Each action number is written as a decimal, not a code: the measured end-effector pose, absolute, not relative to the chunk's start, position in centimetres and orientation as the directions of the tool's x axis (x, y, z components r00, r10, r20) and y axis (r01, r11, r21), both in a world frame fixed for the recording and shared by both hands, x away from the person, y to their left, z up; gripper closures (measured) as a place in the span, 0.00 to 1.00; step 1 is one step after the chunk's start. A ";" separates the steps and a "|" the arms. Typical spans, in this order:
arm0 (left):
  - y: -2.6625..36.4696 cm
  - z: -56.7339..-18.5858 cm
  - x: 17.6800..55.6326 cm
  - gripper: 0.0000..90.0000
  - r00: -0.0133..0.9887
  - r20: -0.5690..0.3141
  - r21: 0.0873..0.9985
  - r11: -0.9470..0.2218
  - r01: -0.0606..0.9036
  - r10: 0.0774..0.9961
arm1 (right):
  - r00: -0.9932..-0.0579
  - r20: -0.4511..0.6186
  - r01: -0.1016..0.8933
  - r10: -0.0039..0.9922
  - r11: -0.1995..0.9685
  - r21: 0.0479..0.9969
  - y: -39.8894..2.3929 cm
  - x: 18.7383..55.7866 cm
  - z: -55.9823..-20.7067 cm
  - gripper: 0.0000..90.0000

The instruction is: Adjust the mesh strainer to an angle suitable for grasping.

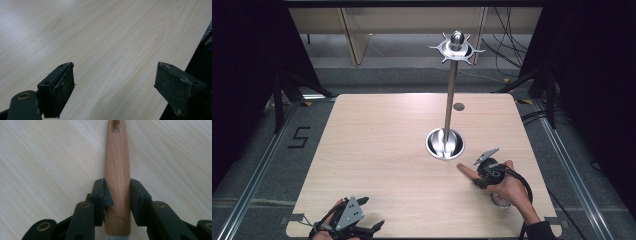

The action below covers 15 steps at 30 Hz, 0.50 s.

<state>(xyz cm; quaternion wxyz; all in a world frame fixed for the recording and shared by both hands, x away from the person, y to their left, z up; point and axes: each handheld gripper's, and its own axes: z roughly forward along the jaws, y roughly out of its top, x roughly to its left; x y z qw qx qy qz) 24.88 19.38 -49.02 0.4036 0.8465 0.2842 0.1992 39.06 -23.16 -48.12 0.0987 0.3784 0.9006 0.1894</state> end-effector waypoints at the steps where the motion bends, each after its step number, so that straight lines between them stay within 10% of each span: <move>1: 19.5 -48.9 24.8 0.17 0.770 0.097 0.787 -0.522 0.328 0.631 | -0.685 -0.029 0.655 0.728 0.633 0.413 -23.1 39.0 -48.0 0.76; 15: 19.3 -49.0 24.7 0.17 0.759 0.097 0.813 -0.491 0.313 0.644 | -0.678 0.027 0.601 0.735 0.533 0.596 -25.0 38.4 -45.9 0.77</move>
